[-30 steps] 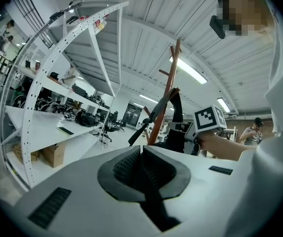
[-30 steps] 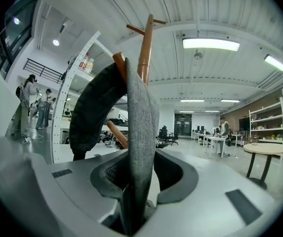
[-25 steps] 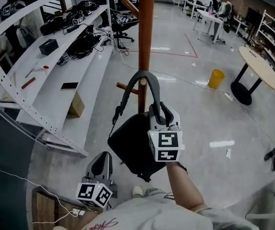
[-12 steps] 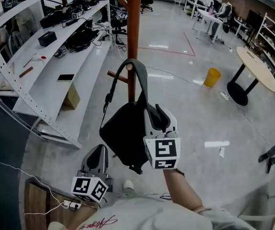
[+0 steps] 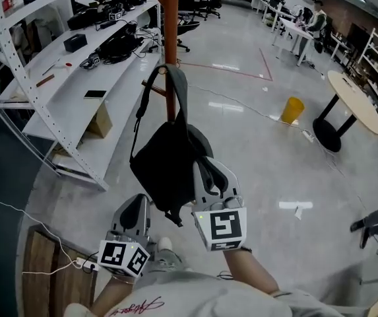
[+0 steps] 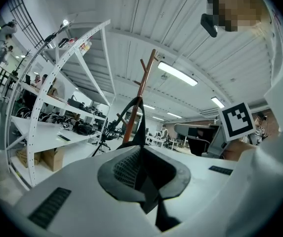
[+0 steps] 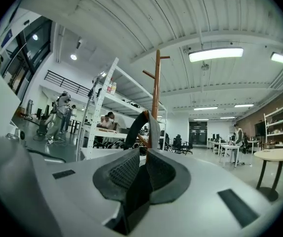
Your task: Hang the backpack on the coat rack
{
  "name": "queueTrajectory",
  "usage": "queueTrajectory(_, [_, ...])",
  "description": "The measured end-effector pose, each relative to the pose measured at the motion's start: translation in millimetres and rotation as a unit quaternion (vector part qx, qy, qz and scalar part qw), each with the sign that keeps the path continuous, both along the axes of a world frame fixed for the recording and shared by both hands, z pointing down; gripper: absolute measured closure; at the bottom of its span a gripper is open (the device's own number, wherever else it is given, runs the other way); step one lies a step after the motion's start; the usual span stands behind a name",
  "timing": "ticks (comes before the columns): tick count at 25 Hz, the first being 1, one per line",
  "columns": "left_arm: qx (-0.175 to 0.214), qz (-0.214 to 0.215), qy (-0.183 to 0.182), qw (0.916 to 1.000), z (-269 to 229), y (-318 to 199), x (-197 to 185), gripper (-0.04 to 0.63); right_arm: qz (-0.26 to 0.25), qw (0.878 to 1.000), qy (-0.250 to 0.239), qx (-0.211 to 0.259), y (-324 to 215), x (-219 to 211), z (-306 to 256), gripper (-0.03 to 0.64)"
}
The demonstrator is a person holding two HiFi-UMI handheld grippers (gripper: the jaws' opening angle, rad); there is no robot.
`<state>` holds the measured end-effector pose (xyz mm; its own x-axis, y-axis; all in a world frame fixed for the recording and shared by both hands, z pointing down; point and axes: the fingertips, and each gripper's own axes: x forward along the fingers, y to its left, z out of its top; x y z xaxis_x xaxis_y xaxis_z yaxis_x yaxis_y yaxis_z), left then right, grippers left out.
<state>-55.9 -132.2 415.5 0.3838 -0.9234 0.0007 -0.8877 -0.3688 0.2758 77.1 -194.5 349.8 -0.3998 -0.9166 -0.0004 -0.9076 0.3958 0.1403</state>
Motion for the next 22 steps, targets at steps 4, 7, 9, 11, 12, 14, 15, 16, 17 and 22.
queueTrajectory(4, [0.005, -0.006, 0.002, 1.0, -3.6, 26.8, 14.6, 0.571, -0.017, 1.0, -0.005, 0.001, 34.3, 6.0, 0.1, 0.578])
queueTrajectory(7, [0.012, -0.011, -0.001, 0.9999, -7.0, 44.0, 19.6, 0.571, -0.031, 1.0, -0.005, 0.001, 55.9, 8.9, 3.2, 0.584])
queueTrajectory(9, [0.015, -0.015, -0.002, 0.9998, -9.6, 52.4, 18.3, 0.571, -0.041, 0.999, -0.008, 0.001, 67.0, 6.6, 5.2, 0.588])
queueTrajectory(11, [0.018, -0.017, -0.002, 0.9997, -13.1, 58.8, 15.7, 0.571, -0.048, 0.999, -0.012, 0.0, 76.2, 4.2, 6.8, 0.591])
queueTrajectory(12, [0.019, -0.017, -0.002, 0.9997, -15.0, 61.4, 14.4, 0.571, -0.049, 0.999, -0.014, -0.002, 80.3, 3.5, 7.4, 0.592])
queueTrajectory(14, [0.021, -0.016, -0.003, 0.9996, -18.5, 66.0, 12.5, 0.571, -0.048, 0.999, -0.008, -0.002, 88.3, 2.7, 8.7, 0.595])
queueTrajectory(15, [0.023, -0.015, -0.004, 0.9996, -20.1, 68.5, 11.9, 0.571, -0.046, 0.999, -0.001, 0.0, 92.7, 2.5, 9.5, 0.595])
queueTrajectory(16, [0.025, -0.013, -0.004, 0.9996, -21.5, 71.4, 11.5, 0.571, -0.044, 0.999, 0.007, 0.002, 97.4, 2.5, 10.6, 0.597])
queueTrajectory(17, [0.026, -0.012, -0.005, 0.9996, -22.7, 74.5, 11.0, 0.571, -0.043, 0.999, 0.009, 0.002, 102.2, 2.5, 11.9, 0.598])
queueTrajectory(22, [0.029, -0.005, -0.004, 0.9996, -28.1, 90.0, 3.8, 0.571, -0.042, 0.999, -0.008, -0.008, 124.1, -2.7, 15.0, 0.598])
